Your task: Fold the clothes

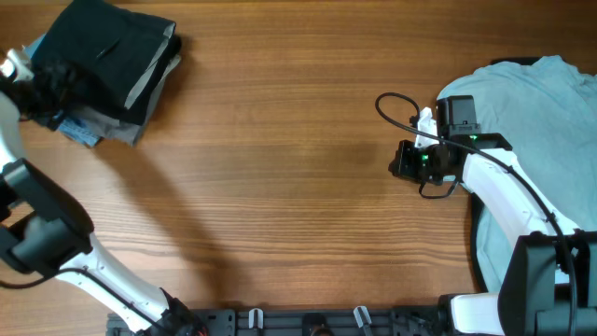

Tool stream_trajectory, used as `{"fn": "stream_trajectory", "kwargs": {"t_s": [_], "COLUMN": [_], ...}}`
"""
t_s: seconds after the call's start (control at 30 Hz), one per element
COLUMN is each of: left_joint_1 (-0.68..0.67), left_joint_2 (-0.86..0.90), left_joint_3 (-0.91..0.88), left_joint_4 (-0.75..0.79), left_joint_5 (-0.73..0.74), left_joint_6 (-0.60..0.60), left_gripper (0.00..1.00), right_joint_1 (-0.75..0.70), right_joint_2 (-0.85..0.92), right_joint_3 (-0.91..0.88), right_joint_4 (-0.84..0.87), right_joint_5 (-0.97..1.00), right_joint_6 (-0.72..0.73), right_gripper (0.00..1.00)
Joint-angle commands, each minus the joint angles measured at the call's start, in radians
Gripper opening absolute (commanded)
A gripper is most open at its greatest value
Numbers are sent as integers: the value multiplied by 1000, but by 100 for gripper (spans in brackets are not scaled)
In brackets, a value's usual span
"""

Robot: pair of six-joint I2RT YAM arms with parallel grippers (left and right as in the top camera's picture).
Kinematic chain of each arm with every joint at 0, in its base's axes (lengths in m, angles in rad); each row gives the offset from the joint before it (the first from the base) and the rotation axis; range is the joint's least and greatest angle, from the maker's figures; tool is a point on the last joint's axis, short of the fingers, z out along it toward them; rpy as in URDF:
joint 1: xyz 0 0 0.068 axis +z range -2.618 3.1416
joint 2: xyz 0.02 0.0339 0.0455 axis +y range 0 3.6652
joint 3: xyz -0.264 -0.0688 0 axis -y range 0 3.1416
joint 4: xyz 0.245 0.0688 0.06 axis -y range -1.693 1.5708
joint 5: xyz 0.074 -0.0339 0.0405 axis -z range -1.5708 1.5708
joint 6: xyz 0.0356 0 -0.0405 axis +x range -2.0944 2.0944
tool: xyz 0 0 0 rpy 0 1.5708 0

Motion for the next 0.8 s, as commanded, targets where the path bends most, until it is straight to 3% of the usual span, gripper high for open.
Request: {"fn": "stream_trajectory", "kwargs": {"t_s": [0.0, 0.13, 0.23, 0.33, 0.37, 0.4, 0.43, 0.47, 0.57, 0.77], "left_joint_1": [41, -50, -275, -494, -586, -645, -682, -708, -744, -744], "left_joint_2": [-172, -398, -569, -704, -763, -804, -835, -862, -904, -906], "left_joint_3": [9, 9, 9, 8, 8, 8, 8, 8, 8, 8], "left_joint_4": [-103, -207, -275, -343, -385, -424, -456, -489, -572, -579], "left_joint_5": [-6, -9, -37, -205, -331, -417, -445, -443, -443, -443], "left_joint_6": [133, 347, 518, 497, 418, 351, 310, 291, 292, 291], "left_gripper": [100, 100, 100, 100, 100, 100, 100, 100, 100, 100], "right_joint_1": [-4, -4, -3, -3, -3, -3, -3, -3, -3, -3], "right_joint_2": [-3, -186, -414, -647, -748, -820, -871, -914, -998, -1006], "right_joint_3": [-3, 51, 105, 133, 133, 133, 133, 133, 133, 131], "right_joint_4": [-12, -34, -35, -45, -63, -89, -112, -135, -191, -240], "right_joint_5": [4, -43, -43, -18, 21, 39, 42, 41, 41, 41], "right_joint_6": [3, -51, -61, -66, -64, -64, -64, -64, -64, -64], "right_gripper": [4, 4, 5, 22, 30, 51, 83, 100, 100, 99]}}
